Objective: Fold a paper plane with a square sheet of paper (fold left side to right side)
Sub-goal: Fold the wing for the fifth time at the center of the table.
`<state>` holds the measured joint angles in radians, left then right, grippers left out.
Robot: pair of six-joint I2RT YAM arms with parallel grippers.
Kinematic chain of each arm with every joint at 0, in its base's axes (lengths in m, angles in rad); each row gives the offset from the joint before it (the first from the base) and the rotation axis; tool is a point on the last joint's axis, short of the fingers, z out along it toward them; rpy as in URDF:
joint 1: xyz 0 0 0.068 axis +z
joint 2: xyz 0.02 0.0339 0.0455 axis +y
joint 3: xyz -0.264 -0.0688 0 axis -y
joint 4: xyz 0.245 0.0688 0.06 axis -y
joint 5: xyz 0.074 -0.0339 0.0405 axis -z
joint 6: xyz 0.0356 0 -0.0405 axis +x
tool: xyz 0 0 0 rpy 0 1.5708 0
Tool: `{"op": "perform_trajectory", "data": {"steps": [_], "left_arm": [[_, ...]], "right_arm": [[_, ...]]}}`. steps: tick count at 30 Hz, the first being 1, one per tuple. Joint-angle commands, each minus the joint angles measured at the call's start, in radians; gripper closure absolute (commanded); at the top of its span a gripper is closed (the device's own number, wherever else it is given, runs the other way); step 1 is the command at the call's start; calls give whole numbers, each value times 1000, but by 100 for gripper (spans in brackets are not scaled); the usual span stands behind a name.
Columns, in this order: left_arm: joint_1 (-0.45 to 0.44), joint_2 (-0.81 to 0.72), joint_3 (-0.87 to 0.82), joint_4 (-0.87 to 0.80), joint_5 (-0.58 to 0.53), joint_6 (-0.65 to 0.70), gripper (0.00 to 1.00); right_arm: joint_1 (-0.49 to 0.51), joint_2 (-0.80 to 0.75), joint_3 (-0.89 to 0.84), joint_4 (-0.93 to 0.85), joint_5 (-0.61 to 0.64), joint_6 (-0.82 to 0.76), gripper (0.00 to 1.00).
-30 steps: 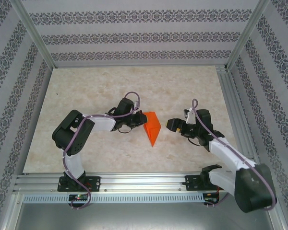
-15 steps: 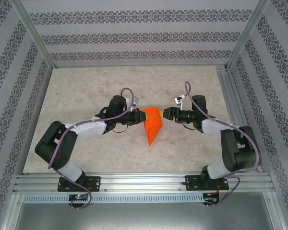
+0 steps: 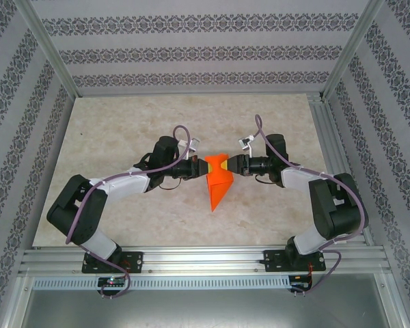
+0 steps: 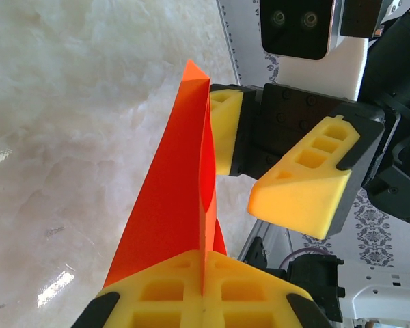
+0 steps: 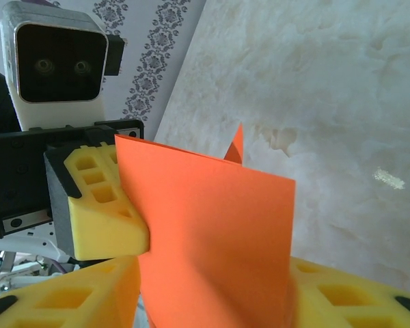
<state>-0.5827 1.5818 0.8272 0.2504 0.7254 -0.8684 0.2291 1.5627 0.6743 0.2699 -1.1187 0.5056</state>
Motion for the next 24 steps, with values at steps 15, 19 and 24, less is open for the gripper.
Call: {"op": "perform_trajectory", "data": {"steps": [15, 19, 24], "left_arm": [[56, 20, -36, 32, 13, 22, 97], [85, -12, -32, -74, -32, 71, 67], [112, -108, 33, -417, -217, 183, 51]], "right_arm": [[7, 34, 37, -25, -18, -37, 88], [20, 39, 52, -78, 24, -33, 94], [53, 36, 44, -98, 111, 41, 94]]}}
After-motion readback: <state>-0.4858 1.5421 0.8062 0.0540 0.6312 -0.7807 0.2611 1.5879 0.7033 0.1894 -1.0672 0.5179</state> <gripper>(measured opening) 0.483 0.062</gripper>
